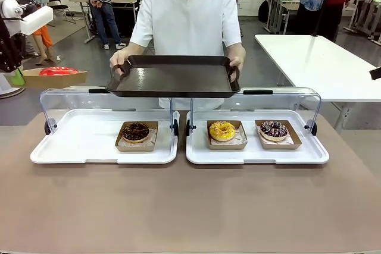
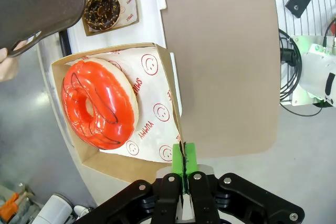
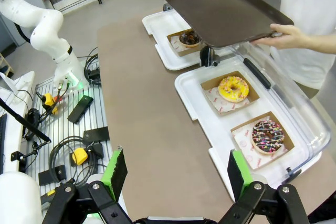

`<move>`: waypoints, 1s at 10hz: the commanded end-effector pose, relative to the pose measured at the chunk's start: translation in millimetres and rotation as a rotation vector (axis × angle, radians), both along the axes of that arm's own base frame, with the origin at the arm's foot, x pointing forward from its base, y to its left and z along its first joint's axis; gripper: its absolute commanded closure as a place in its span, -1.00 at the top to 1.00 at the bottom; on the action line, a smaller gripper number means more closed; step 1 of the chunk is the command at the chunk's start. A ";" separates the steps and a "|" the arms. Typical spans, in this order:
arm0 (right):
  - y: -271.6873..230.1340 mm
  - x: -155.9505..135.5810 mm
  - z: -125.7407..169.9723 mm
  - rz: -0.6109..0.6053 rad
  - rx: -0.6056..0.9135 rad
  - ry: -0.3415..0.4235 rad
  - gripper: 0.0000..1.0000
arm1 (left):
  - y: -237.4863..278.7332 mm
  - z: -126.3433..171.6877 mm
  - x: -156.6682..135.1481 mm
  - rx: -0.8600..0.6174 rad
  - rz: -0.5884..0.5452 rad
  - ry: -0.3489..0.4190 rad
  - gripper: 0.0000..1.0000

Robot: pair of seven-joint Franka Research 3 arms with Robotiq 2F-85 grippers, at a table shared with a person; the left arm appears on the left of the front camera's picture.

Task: Provide the desired donut to the person.
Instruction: Place the picked Paper togo box onto the Handle tray extended by the person.

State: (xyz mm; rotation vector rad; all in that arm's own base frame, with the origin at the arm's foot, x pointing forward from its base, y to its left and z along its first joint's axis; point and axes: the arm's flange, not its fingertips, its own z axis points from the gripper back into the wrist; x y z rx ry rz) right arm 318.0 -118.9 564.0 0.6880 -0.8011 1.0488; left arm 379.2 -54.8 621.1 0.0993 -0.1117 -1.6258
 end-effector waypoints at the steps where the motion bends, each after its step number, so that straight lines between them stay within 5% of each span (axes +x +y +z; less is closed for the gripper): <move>1: 0.3 0.3 0.0 -0.001 0.005 0.006 1.00 | -0.8 2.4 -2.1 0.001 -0.004 -0.008 -1.00; 3: 0.3 0.3 0.0 -0.001 0.005 0.006 1.00 | 0.0 0.0 0.0 0.000 0.000 0.000 -0.98; 7: 0.3 0.3 0.0 -0.001 0.005 0.006 1.00 | -39.4 63.0 7.7 -0.012 -0.043 -0.118 -0.98; 10: 0.3 0.3 0.0 -0.001 0.005 0.006 1.00 | -98.3 84.0 36.4 -0.034 -0.153 -0.110 -0.98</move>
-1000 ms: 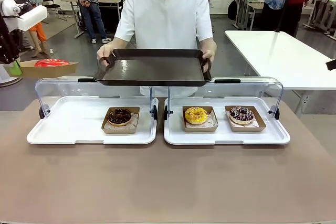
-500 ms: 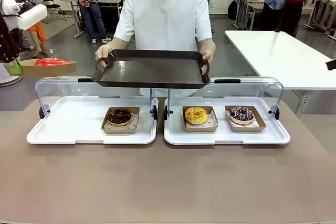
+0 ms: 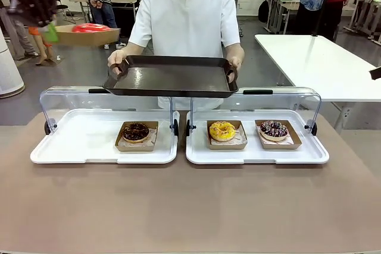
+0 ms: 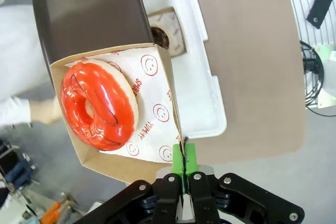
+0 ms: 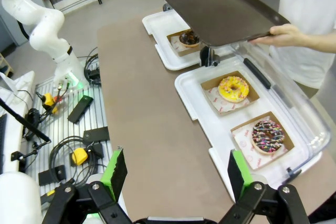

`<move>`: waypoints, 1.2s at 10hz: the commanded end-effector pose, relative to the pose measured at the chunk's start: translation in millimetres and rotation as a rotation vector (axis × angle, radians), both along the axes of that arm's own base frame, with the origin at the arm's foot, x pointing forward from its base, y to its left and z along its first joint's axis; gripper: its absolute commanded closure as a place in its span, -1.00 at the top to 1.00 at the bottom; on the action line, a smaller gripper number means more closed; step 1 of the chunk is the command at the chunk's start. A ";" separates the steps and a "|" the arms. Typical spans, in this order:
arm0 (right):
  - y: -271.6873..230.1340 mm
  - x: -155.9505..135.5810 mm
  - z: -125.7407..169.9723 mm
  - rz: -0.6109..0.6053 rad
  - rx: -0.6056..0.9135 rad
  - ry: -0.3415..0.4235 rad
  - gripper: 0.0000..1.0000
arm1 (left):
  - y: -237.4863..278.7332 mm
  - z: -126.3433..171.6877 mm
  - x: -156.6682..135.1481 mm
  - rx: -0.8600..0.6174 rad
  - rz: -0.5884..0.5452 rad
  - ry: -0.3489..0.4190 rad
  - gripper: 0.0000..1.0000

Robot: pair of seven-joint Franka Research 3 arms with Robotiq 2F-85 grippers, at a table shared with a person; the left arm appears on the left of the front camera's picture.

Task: Provide the desired donut to the person.
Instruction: Place the picked Paper togo box onto the Handle tray extended by the person.

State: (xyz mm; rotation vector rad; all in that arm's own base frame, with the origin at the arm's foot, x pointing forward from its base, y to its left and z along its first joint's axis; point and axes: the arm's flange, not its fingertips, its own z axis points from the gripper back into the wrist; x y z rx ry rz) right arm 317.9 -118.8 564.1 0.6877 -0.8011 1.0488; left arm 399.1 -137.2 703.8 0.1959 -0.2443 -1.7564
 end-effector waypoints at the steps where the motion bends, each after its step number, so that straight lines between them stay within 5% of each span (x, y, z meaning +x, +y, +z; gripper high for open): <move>1: 0.3 0.4 -0.1 -0.001 0.005 0.006 1.00 | -40.2 -4.8 23.9 -0.003 -0.045 0.027 -0.98; 5: 0.3 0.4 -0.1 -0.001 0.005 0.006 1.00 | -102.3 -36.1 72.8 -0.001 -0.018 0.054 -0.98; 12: 0.3 0.4 -0.1 -0.001 0.005 0.006 1.00 | -109.8 -91.7 137.3 0.012 0.048 0.110 -0.98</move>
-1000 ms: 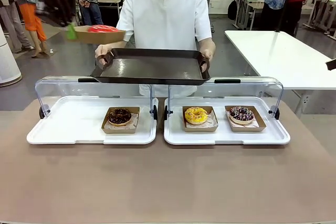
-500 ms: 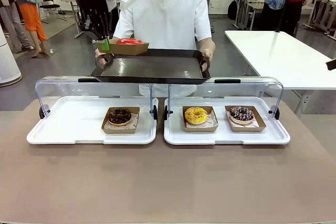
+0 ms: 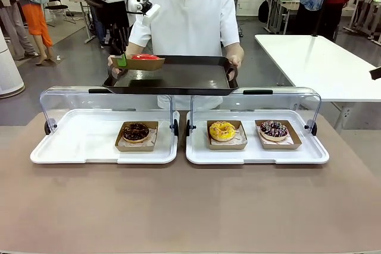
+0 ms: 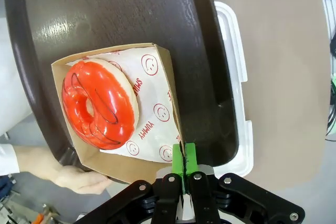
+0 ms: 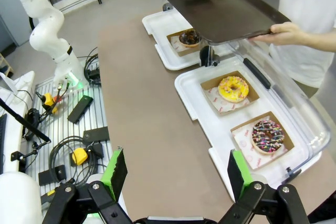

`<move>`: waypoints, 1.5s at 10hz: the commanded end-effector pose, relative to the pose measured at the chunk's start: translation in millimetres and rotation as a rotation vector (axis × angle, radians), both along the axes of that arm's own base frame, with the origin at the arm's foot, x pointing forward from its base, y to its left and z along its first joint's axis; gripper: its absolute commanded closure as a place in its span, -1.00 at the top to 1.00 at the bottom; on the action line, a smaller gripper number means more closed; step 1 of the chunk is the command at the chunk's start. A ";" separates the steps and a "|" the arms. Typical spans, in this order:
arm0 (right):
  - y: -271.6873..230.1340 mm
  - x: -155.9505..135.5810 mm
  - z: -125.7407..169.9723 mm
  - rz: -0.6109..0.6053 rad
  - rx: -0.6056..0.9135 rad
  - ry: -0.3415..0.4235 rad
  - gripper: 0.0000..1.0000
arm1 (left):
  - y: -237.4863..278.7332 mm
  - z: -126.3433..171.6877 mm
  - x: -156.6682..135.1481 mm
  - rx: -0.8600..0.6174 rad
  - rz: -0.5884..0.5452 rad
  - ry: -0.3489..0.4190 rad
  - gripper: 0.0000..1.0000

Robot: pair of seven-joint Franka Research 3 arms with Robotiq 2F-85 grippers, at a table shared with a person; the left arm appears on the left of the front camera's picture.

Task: Provide the desired donut to the person.
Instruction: Place the picked Paper togo box onto the Handle tray extended by the person.

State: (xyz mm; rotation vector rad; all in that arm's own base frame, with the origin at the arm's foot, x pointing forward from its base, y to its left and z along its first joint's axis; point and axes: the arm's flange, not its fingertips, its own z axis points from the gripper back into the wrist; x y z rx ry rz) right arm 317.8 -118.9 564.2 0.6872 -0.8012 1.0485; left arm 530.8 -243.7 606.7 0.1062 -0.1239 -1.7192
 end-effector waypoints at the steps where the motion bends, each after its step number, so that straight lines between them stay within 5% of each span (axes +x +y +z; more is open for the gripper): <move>1: 0.4 0.5 -0.2 0.000 0.005 0.006 1.00 | -3.0 -0.3 8.9 -0.005 0.018 -0.013 -0.98; 10: 0.4 0.5 -0.2 0.000 0.005 0.006 1.00 | 3.0 -30.3 35.3 -0.010 0.064 0.045 -0.98; 11: 0.4 0.5 -0.2 0.000 0.005 0.006 1.00 | 4.1 -30.9 36.5 -0.011 0.067 0.049 0.13; 12: 0.4 0.5 -0.2 0.000 0.005 0.006 1.00 | 4.3 -31.5 35.1 -0.014 0.065 0.047 0.21; 13: 0.4 0.5 -0.2 0.000 0.005 0.006 1.00 | 4.1 -31.1 34.4 -0.015 0.062 0.047 1.00; 15: 0.4 0.5 -0.2 0.000 0.005 0.006 1.00 | 5.5 -29.3 34.3 -0.014 0.055 0.042 1.00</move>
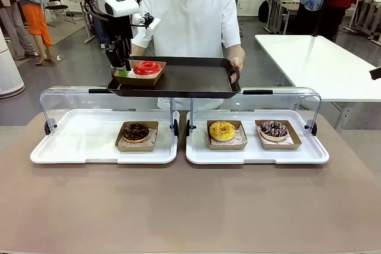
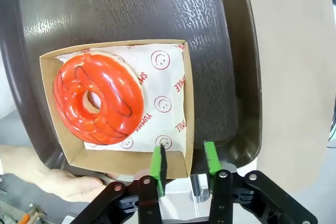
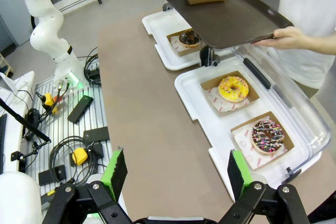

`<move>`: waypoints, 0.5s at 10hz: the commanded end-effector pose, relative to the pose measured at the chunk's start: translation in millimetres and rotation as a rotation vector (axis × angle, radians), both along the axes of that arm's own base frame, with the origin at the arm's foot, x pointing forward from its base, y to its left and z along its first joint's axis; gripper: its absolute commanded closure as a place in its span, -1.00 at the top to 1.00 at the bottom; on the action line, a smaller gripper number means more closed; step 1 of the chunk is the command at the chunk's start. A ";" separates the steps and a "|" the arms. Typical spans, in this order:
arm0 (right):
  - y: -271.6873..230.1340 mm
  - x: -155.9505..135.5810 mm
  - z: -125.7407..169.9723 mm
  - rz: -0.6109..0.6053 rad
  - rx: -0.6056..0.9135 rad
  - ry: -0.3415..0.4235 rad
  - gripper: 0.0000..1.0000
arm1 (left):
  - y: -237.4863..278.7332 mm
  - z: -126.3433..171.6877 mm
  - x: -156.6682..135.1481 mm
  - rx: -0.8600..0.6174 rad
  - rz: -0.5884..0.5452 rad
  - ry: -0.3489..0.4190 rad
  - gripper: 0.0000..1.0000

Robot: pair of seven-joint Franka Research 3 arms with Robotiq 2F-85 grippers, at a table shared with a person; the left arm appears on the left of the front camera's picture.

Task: Provide the desired donut to the person.
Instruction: Place the picked Paper togo box onto the Handle tray extended by the person.

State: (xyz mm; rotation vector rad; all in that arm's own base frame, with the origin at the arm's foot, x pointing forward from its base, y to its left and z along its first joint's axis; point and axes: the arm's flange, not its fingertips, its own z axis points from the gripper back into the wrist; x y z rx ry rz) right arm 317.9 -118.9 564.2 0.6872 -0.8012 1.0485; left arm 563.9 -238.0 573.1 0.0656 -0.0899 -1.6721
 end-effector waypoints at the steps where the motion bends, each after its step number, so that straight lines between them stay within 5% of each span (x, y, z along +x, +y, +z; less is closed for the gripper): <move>1: 0.4 0.5 -0.2 0.000 0.005 0.006 1.00 | 0.5 4.5 0.2 -0.010 0.006 -0.006 0.64; 3: 0.4 0.5 -0.2 0.000 0.005 0.006 1.00 | 0.6 3.8 0.9 -0.010 0.007 0.001 1.00; 5: 0.4 0.5 -0.2 0.000 0.005 0.006 1.00 | 0.5 3.9 -0.4 -0.010 0.009 0.002 1.00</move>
